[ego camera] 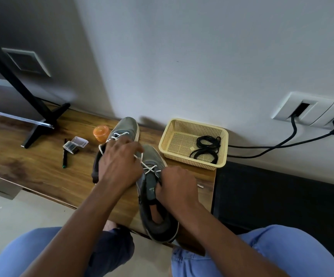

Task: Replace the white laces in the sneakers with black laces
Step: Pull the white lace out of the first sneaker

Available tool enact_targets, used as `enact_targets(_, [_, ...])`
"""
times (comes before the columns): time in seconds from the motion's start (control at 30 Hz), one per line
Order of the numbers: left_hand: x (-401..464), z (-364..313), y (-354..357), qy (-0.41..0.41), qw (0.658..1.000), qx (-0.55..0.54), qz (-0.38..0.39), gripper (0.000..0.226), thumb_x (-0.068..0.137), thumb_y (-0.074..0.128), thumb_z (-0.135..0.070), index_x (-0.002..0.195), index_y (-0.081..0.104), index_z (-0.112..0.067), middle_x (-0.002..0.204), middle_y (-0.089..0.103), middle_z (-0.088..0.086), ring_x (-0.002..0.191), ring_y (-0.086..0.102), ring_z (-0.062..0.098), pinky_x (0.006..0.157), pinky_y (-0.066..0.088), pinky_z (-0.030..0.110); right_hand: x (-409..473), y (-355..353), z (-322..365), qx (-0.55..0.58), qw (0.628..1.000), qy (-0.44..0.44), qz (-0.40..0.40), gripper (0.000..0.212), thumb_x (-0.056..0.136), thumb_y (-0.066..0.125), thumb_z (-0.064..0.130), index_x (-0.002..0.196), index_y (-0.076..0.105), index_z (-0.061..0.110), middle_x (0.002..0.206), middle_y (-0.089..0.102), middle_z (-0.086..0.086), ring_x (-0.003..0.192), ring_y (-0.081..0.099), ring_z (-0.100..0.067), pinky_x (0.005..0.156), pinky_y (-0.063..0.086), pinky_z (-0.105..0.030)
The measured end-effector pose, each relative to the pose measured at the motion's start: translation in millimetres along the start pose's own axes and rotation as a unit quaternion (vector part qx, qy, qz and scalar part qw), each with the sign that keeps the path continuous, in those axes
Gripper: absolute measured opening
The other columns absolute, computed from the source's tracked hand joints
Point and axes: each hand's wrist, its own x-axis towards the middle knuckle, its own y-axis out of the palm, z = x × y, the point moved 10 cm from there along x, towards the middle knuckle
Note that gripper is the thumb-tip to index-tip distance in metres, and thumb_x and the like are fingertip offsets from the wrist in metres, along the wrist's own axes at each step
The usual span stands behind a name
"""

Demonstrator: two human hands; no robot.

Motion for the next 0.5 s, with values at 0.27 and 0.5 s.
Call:
enact_targets(0.27, [-9,-16,29,0.035,0.992,0.096,0.07,0.016,0.078,0.073,-0.044,0.093,0.077,-0.04,0.116,0.063,-0.015,0.113,0.05,0.02,0.094,0.042,0.041,1,4,0,-0.001,1.0,-0.008,-0.003,0.015,0.093,0.058,0.029,0.088,0.066,0.017,0.087,0.066,-0.007,0.081,0.067,-0.033,0.059,0.039,-0.035])
enact_targets(0.5, [-4,15,-17,-0.087,0.992,0.058,-0.066,0.008,0.08,0.081,-0.034,0.086,0.078,-0.03,0.107,0.072,-0.001,0.105,0.058,0.032,0.086,0.042,0.043,0,0,-2,-0.002,1.0,0.008,0.005,0.014,0.093,0.06,0.027,0.089,0.068,0.016,0.087,0.066,-0.007,0.082,0.068,-0.032,0.06,0.038,-0.035])
